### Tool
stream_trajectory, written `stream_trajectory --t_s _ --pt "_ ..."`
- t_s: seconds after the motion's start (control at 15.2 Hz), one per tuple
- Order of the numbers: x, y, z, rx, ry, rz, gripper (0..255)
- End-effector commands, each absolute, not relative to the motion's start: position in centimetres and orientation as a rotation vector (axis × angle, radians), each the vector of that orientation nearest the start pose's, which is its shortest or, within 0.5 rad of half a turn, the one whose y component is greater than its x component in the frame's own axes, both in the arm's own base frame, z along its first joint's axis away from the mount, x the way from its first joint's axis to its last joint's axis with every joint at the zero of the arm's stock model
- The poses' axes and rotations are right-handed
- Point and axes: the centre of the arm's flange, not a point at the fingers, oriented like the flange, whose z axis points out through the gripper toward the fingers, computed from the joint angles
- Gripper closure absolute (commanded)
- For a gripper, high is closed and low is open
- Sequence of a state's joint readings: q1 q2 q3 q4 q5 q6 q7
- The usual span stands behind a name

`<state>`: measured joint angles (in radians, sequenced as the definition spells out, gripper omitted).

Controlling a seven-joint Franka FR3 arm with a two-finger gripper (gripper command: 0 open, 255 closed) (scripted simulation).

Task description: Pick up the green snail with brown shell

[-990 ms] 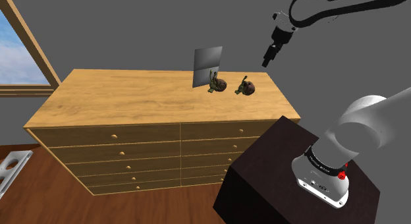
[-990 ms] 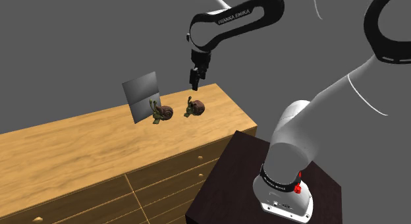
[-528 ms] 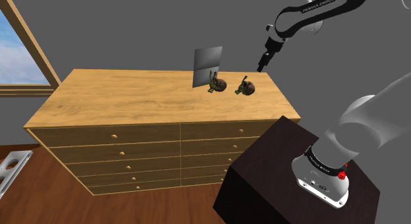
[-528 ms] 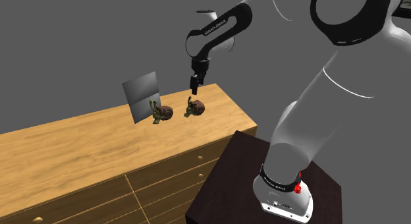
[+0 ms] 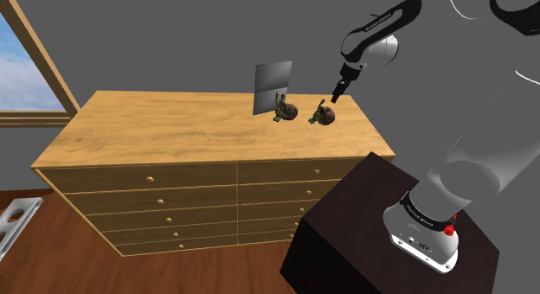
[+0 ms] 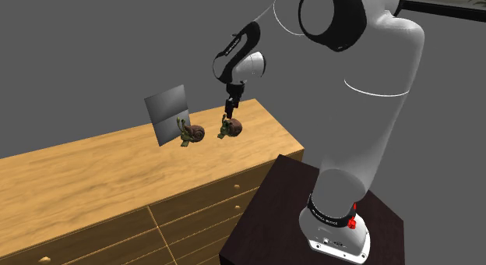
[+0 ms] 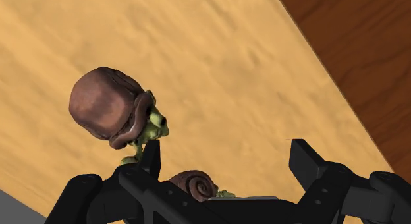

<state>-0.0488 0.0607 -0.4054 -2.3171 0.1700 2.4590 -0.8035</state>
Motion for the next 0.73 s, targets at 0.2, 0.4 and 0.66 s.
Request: stream_trajectory --t_s 0.2,0.4,0.66 --pt "50.0 -26.7 27.4 -3.074 -0.371 -0.195 0" --pt "51.7 -28.6 24.6 -3.062 -0.383 -0.195 0" --pt "51.7 -28.6 22.5 -3.062 -0.383 -0.195 0"
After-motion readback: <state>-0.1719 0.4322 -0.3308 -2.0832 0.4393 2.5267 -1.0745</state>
